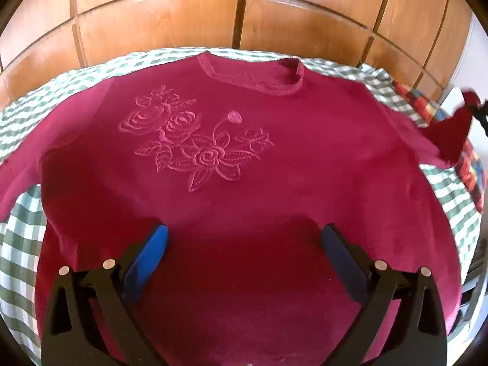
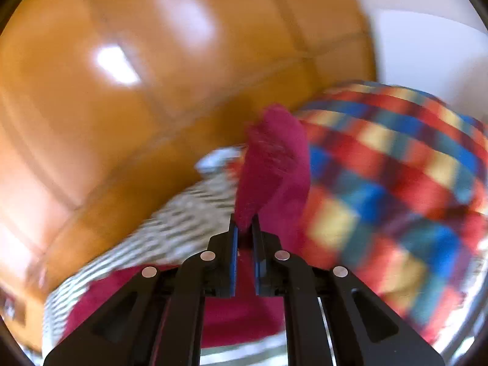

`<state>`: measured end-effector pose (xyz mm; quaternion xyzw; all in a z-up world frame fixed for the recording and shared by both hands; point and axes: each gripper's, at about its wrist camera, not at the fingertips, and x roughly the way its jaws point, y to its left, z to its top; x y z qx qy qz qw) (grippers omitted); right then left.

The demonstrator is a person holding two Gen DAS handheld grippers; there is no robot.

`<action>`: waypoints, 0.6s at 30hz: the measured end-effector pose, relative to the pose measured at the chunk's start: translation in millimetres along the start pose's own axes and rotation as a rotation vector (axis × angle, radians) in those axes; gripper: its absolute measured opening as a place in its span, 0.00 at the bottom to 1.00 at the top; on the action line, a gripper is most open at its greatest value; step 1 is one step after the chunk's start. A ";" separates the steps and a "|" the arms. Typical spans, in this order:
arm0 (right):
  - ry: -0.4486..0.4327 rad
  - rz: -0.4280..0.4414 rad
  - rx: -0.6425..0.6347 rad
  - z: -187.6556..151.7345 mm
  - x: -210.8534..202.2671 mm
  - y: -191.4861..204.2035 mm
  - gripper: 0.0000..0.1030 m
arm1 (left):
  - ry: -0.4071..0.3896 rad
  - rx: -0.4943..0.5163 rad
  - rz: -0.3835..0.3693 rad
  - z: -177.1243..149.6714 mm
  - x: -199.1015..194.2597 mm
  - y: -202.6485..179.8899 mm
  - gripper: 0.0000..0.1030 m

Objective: Fold small clothes
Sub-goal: 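Fold the held sleeve across the sweater body with the right tool while the left tool grasps the hem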

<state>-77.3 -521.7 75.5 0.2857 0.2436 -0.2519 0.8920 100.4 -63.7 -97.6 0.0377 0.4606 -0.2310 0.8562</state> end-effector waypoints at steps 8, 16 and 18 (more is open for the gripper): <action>0.145 0.326 -0.216 -55.1 42.5 179.6 0.07 | 0.000 -0.180 -0.132 7.1 -12.1 29.1 0.97; 0.397 0.432 -0.373 -158.9 108.4 288.8 0.07 | -0.024 -0.301 -0.158 21.1 -22.3 63.0 0.89; 0.443 0.447 -0.379 -171.1 120.3 291.8 0.12 | -0.036 -0.313 -0.197 26.7 -24.2 69.2 0.80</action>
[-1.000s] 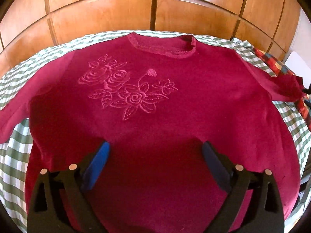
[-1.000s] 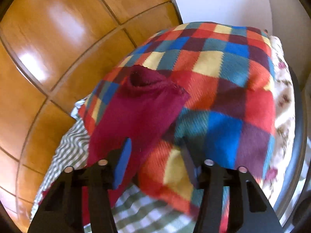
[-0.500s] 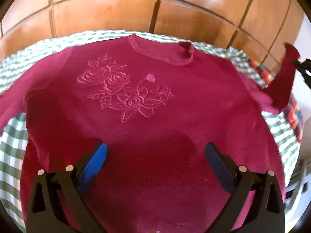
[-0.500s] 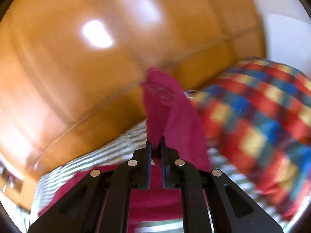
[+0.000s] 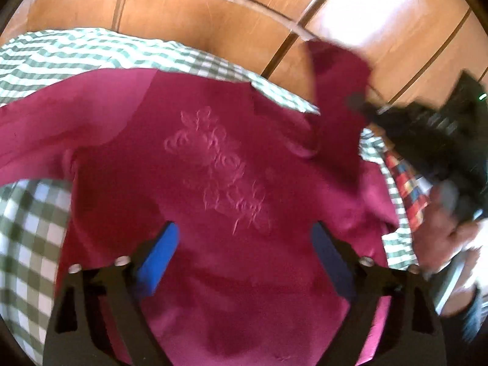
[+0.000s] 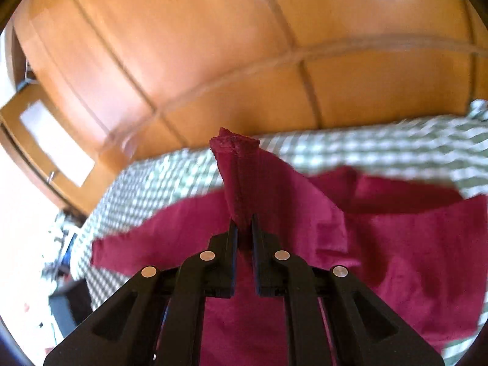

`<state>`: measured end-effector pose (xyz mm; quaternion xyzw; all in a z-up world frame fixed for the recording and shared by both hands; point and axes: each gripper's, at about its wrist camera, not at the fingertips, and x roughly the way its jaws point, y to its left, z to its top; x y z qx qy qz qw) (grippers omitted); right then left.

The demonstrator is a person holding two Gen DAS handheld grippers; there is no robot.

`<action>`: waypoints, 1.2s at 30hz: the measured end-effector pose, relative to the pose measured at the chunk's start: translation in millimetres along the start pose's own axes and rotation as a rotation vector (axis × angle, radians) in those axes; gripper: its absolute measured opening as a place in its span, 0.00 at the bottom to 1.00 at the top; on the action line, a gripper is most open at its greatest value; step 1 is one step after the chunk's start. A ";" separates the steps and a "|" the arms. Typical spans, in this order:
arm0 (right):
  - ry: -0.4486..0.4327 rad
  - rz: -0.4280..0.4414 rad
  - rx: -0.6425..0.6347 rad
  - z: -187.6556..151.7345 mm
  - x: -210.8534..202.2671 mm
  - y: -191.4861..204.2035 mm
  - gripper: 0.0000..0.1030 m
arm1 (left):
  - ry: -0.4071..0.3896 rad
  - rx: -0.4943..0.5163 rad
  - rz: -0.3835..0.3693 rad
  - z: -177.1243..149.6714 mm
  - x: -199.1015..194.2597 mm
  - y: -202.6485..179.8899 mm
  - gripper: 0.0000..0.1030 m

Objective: Fold small clothes
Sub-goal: 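Fold the held sleeve across the sweater body with the right tool while the left tool grasps the hem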

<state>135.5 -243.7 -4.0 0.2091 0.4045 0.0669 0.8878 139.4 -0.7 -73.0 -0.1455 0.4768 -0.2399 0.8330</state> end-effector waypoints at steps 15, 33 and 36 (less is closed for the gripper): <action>-0.130 -0.189 0.178 -86.1 -132.5 -114.3 0.51 | -0.019 -0.108 -0.019 62.6 37.1 21.2 0.74; -0.021 -0.368 0.148 -73.1 -54.5 -144.5 0.51 | -0.049 -0.039 0.129 80.3 34.1 23.1 0.05; 0.007 -0.409 0.100 -69.0 -55.7 -131.9 0.51 | 0.011 -0.002 0.231 73.8 54.1 25.5 0.13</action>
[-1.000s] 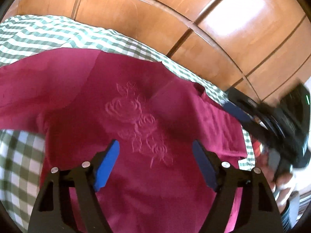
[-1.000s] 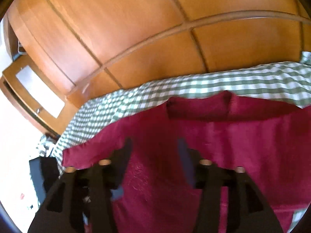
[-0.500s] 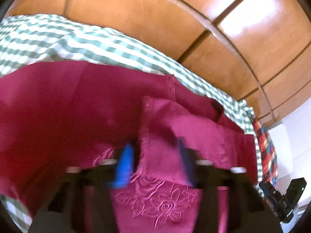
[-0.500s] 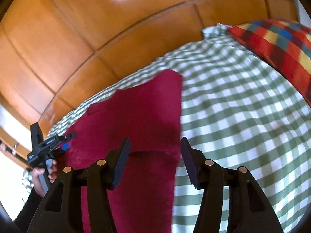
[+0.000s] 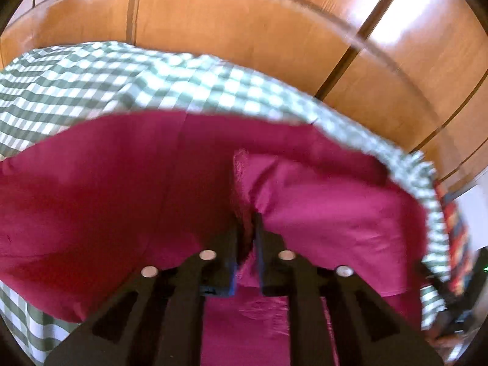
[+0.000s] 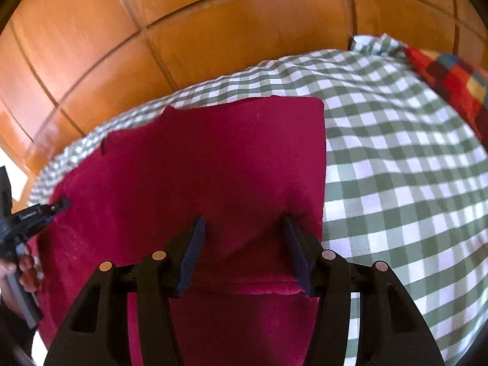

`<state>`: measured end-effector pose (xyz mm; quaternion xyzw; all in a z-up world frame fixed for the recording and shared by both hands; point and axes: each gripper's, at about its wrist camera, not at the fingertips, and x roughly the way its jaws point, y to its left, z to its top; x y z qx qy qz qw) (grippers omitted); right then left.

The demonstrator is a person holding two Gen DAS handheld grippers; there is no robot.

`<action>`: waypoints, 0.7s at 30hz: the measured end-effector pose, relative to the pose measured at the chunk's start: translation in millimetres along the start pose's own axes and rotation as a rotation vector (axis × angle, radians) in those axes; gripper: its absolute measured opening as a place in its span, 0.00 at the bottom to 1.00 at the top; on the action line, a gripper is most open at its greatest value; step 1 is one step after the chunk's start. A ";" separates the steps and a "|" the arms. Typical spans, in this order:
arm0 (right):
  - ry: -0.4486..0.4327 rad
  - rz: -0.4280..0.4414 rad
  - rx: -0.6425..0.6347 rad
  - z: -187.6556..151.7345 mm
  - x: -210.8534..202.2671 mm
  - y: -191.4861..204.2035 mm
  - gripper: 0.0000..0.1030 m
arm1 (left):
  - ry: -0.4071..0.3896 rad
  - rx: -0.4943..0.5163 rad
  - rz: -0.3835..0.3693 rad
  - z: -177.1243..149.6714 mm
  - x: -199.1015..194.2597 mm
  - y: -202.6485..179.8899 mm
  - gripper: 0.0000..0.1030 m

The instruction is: Fold small clothes

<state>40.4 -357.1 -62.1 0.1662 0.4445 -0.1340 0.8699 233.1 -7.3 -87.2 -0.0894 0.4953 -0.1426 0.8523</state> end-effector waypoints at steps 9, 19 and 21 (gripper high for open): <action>-0.106 -0.044 -0.094 29.8 -8.6 31.3 0.52 | -0.209 0.057 0.071 10.4 -44.3 -26.5 0.33; -0.088 -0.152 -0.180 17.8 38.3 50.1 0.60 | -0.081 0.127 0.129 3.2 12.2 -25.4 0.37; -0.089 -0.153 -0.177 17.9 38.5 49.5 0.61 | -0.068 0.096 0.107 5.0 8.9 -20.4 0.39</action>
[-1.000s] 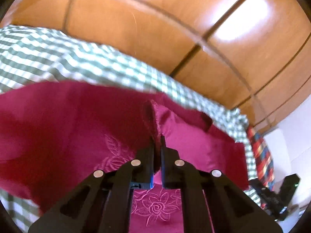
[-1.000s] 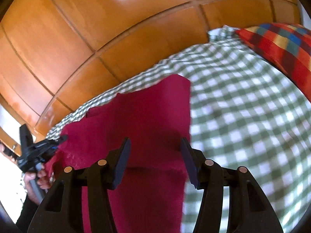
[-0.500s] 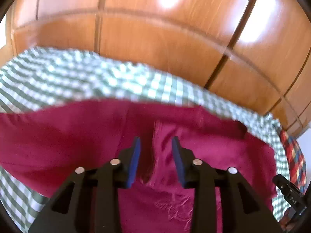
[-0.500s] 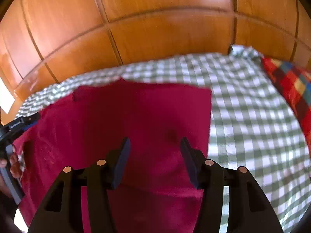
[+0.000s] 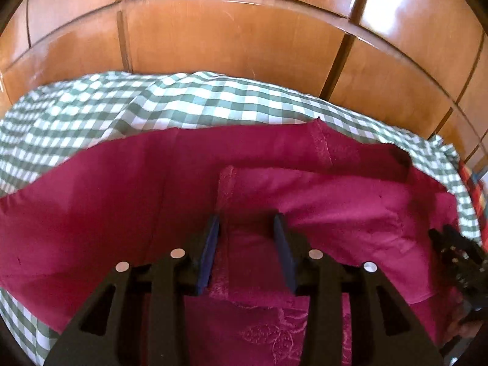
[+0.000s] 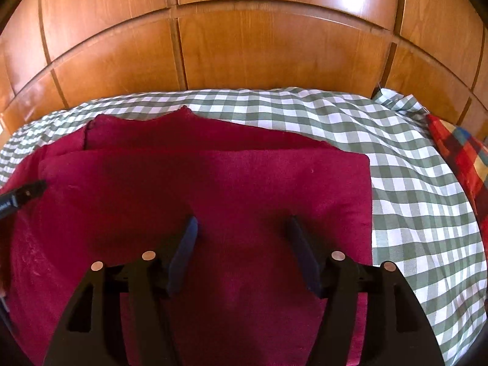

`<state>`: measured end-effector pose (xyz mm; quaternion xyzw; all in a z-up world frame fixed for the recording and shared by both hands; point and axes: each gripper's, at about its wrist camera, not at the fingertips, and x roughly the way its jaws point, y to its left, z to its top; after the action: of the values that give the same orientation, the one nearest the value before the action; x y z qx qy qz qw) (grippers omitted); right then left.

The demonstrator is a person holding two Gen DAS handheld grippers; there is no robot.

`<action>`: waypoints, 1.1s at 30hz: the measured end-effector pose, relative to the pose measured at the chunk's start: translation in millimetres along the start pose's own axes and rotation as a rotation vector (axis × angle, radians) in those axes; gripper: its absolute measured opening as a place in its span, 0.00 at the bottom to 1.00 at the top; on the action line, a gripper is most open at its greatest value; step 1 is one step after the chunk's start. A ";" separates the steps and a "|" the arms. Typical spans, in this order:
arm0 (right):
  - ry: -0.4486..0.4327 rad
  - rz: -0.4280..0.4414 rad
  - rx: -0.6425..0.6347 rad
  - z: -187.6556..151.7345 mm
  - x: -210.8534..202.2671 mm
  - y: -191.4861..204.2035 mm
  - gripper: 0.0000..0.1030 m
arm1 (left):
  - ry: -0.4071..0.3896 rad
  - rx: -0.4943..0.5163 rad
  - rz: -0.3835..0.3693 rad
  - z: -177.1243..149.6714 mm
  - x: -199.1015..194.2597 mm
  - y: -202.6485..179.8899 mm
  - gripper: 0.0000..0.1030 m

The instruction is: Fold small clothes

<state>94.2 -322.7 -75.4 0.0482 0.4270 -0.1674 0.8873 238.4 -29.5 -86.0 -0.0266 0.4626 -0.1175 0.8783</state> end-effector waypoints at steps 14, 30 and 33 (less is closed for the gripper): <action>-0.047 0.099 0.005 -42.2 -61.7 36.3 0.80 | -0.063 -0.289 -0.040 -60.7 -92.4 101.4 0.50; -0.008 0.056 -0.061 -66.3 -46.0 57.3 0.88 | -0.136 -0.672 0.026 -144.9 -146.4 253.0 0.59; -0.007 0.054 -0.065 -66.1 -45.2 56.3 0.88 | -0.154 -0.712 0.036 -150.0 -151.6 272.0 0.59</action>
<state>38.0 -243.1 -85.3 0.0304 0.4276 -0.1298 0.8941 82.5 278.9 -91.6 -0.3315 0.4075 0.0688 0.8481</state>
